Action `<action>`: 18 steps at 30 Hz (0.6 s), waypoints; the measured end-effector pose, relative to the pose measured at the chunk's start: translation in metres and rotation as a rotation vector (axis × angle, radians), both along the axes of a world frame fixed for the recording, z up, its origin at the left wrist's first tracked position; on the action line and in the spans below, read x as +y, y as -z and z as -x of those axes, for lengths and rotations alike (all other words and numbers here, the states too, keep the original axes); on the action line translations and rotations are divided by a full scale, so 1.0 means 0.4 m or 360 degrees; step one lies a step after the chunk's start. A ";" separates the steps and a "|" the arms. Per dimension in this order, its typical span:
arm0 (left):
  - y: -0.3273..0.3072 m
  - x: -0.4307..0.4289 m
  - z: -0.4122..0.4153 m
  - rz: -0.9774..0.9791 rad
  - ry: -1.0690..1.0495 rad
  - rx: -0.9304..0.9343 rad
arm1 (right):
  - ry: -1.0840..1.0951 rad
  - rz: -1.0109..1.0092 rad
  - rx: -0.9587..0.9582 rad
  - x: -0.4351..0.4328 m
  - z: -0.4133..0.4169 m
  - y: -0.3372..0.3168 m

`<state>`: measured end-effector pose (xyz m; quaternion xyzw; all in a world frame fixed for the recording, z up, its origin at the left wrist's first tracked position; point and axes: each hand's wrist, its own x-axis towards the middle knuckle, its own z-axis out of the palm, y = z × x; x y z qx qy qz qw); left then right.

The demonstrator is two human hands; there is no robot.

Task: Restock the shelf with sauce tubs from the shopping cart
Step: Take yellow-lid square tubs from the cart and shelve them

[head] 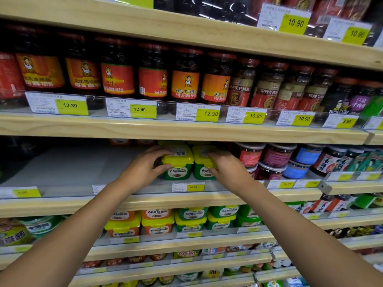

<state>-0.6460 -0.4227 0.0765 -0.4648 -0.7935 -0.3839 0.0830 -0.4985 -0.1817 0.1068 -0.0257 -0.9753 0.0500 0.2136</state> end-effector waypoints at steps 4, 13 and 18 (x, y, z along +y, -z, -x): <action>0.006 -0.002 0.008 0.0008 0.0002 -0.0011 | 0.0025 -0.0018 0.0014 -0.001 0.010 0.009; 0.002 -0.003 0.002 0.0030 -0.0034 -0.0071 | 0.0085 -0.0038 0.0068 -0.013 0.019 0.026; 0.001 -0.005 -0.003 0.0025 -0.0058 -0.0031 | 0.0097 -0.0003 0.0088 -0.017 0.023 0.033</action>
